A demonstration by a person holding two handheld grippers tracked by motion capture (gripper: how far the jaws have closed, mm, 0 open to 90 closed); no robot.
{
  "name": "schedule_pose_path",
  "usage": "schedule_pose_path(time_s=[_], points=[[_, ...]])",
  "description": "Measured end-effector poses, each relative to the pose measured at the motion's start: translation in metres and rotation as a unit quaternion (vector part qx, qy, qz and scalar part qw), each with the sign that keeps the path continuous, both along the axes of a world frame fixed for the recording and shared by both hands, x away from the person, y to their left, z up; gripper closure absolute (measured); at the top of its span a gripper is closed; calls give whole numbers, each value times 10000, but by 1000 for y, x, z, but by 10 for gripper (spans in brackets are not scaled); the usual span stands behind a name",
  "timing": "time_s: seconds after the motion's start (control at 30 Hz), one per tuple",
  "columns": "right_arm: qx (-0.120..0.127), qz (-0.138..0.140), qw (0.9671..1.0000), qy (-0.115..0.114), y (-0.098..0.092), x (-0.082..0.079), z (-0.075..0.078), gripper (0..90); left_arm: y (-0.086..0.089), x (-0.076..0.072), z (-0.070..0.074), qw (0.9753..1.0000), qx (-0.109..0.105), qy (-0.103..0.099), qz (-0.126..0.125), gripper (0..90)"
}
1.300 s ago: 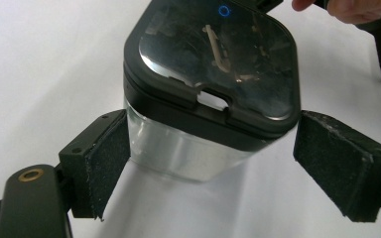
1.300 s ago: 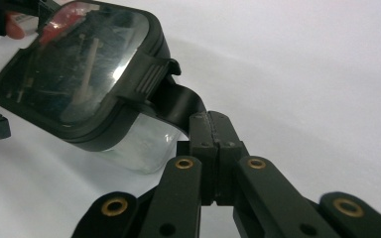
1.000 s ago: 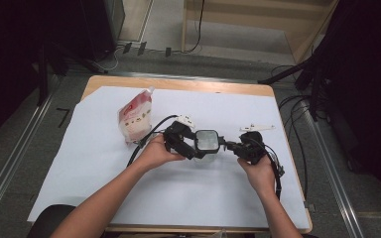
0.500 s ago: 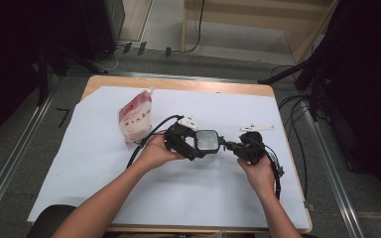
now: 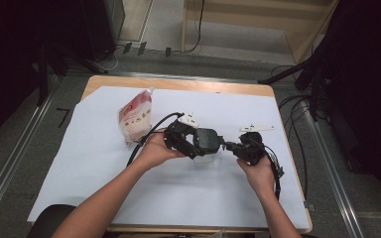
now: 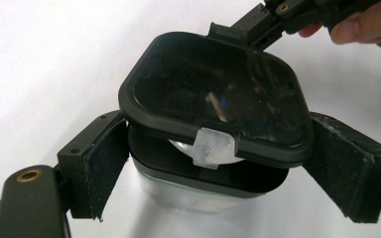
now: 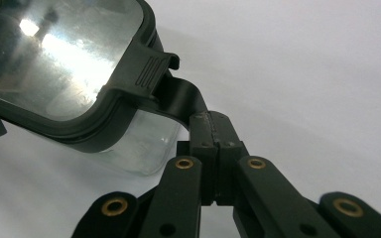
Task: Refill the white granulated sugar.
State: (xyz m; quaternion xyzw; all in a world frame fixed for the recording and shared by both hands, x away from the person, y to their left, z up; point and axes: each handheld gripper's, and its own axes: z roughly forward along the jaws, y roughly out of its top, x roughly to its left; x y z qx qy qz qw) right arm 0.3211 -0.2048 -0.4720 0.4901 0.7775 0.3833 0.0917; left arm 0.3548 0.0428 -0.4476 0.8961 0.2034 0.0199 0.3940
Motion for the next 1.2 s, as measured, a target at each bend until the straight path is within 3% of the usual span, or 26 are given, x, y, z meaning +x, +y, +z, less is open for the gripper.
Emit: schedule_pose_path(time_s=[0.57, 0.93, 0.97, 1.0, 1.03, 1.2], points=[[52, 17, 10000, -3, 1, -3, 1, 899, -6, -3, 10, 9997, 220, -35, 22, 140], [64, 31, 10000, -22, 2, -4, 1, 899, -9, -5, 14, 9998, 151, -140, 12, 143], [68, 35, 10000, -22, 1, -3, 1, 899, -7, -5, 15, 9999, 17, -60, -81, 192], [71, 47, 10000, -19, 1, -4, 1, 899, -7, -5, 16, 9997, -185, 67, -153, 296], [75, 49, 10000, -19, 1, -4, 1, 899, -8, -6, 18, 9994, -293, 133, -104, 336], [65, 67, 10000, -11, 1, -4, 1, 899, -13, -9, 22, 9996, -198, 107, -181, 370]])
